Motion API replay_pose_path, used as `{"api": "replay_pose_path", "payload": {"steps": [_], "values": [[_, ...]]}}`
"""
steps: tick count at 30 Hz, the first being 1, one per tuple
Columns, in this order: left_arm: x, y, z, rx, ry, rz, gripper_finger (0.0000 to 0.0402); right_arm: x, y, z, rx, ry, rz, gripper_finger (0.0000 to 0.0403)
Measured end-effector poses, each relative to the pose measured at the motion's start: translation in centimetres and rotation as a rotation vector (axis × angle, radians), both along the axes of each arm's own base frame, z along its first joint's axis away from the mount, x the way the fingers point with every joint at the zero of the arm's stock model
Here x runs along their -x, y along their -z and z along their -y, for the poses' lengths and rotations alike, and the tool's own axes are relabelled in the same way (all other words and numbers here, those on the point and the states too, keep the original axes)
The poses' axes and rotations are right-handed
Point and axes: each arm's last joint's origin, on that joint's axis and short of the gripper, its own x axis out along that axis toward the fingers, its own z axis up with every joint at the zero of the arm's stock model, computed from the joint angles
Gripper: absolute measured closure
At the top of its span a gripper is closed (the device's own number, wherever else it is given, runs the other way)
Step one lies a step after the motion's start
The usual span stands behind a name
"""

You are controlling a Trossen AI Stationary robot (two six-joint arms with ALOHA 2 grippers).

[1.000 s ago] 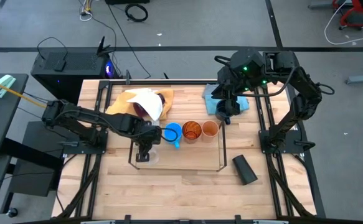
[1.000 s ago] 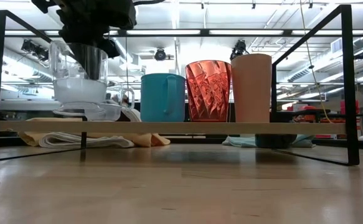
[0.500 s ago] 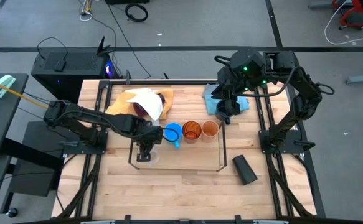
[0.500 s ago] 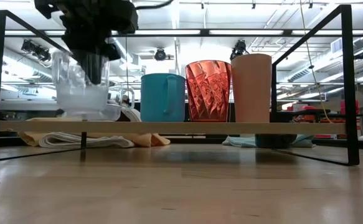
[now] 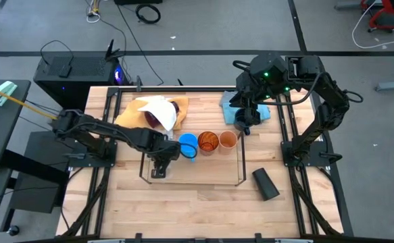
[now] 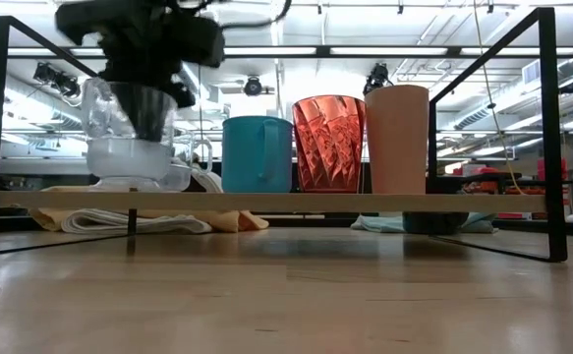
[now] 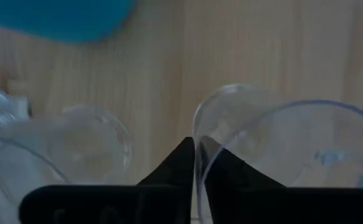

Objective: Stack small to large cups/mugs on shelf
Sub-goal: Put the transparent mug on the shelf, then put the dark blue mug on the shelf

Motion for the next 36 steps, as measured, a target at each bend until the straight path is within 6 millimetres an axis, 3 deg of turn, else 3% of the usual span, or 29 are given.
{"api": "replay_pose_path", "payload": {"steps": [22,36], "values": [[0.3,-0.2,0.1,0.055,-0.007,-0.030,0.0259,0.0,0.0,0.0,0.001,-0.002,-0.005,0.0334],[-0.4,-6.4,0.1,0.023,0.038,0.033,0.0273,0.1,0.1,0.0,-0.001,0.000,-0.008,0.0334]]}}
